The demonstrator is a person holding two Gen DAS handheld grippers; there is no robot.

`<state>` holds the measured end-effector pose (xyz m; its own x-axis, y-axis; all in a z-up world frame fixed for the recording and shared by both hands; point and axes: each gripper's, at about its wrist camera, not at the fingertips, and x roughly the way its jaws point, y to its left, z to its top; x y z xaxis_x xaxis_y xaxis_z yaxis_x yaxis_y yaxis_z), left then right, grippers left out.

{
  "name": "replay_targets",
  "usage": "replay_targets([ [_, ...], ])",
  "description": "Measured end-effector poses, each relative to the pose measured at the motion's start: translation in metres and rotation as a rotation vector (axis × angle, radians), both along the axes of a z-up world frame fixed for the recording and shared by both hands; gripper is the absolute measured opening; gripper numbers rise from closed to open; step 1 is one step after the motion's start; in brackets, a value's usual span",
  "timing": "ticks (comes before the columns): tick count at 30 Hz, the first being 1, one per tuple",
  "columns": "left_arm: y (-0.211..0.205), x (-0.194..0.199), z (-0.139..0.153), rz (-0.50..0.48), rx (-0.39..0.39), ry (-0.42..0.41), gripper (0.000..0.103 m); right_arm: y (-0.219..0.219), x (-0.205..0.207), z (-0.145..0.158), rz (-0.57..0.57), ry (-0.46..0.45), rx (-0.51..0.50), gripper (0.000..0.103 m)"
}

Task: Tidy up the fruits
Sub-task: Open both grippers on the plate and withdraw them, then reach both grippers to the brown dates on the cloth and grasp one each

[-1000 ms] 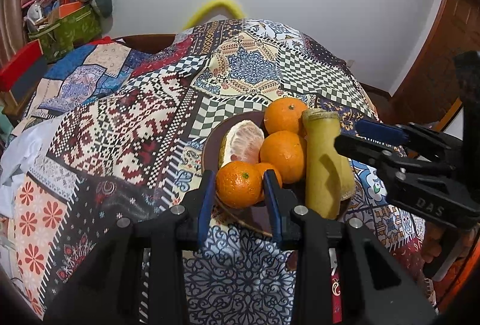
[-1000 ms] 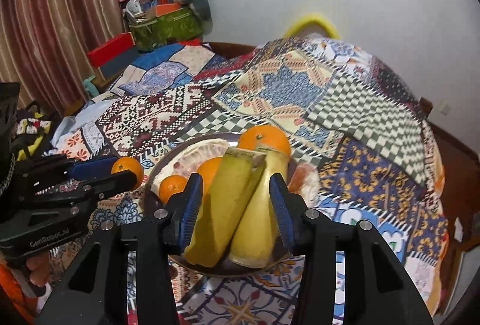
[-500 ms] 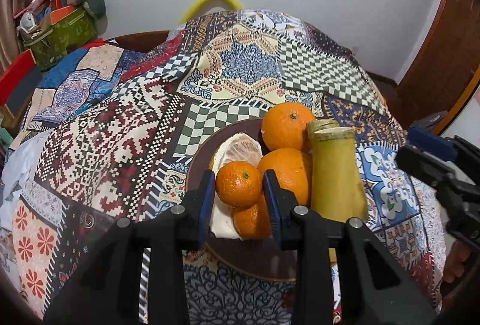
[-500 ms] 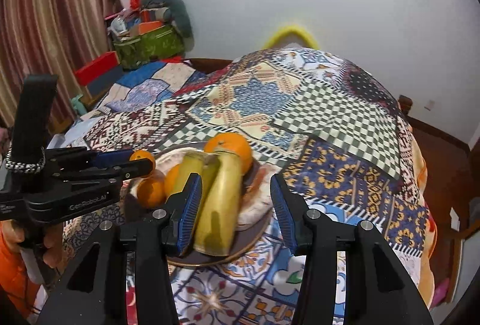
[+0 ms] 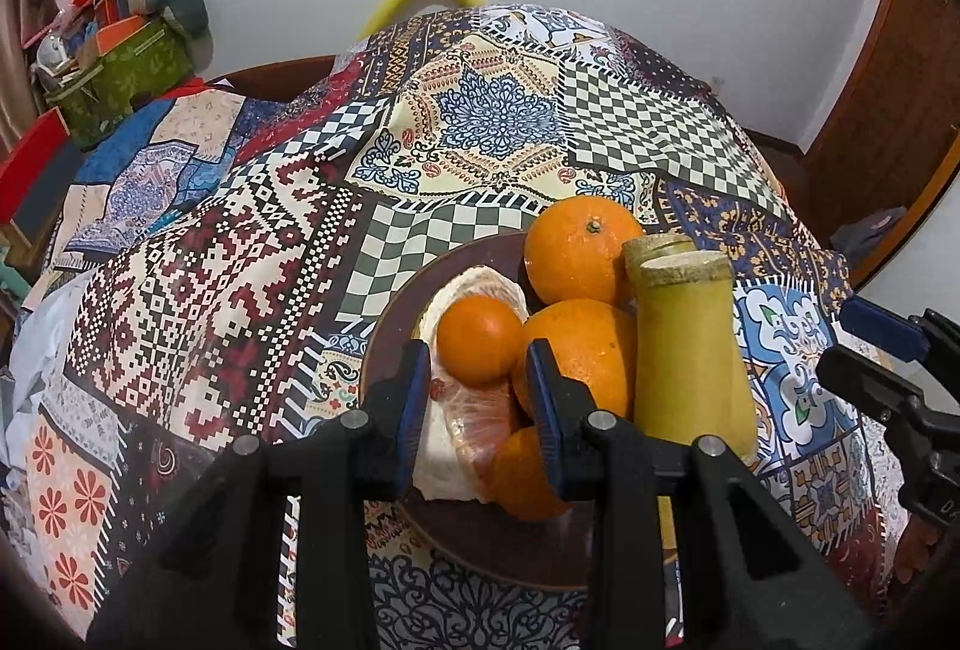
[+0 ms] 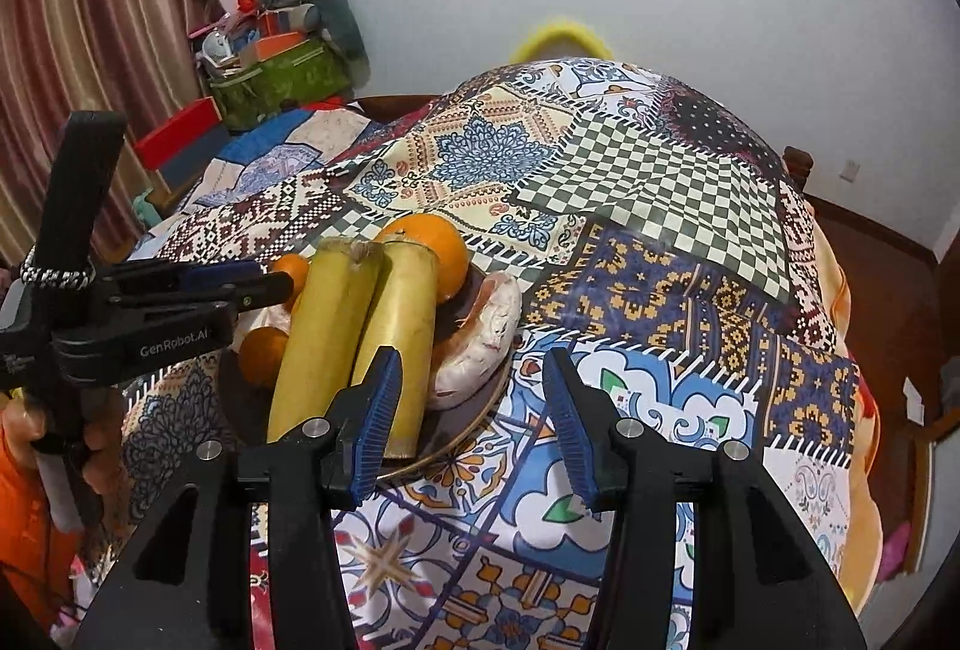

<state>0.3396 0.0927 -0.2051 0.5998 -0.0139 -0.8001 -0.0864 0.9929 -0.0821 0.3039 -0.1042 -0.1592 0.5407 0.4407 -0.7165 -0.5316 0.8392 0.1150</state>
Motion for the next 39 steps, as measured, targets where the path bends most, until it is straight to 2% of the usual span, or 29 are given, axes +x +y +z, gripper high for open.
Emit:
replay_targets([
  [10, -0.002, -0.031, 0.033, 0.002, -0.001, -0.057, 0.033, -0.002, -0.018, 0.019, 0.003, -0.031, 0.018, 0.045],
  [23, -0.023, -0.104, 0.079, -0.029, -0.005, -0.141, 0.033, -0.012, -0.075, 0.042, 0.006, -0.069, 0.017, 0.045],
  [30, -0.035, -0.138, 0.084, -0.049, -0.011, -0.146, 0.034, -0.017, -0.098, 0.041, -0.008, -0.058, 0.020, 0.048],
  [33, -0.038, -0.149, 0.080, -0.057, -0.013, -0.136, 0.035, -0.019, -0.107, 0.036, -0.017, -0.050, 0.017, 0.055],
  [39, -0.042, -0.163, 0.067, -0.069, -0.019, -0.105, 0.039, -0.018, -0.120, 0.024, -0.016, -0.016, 0.000, 0.055],
])
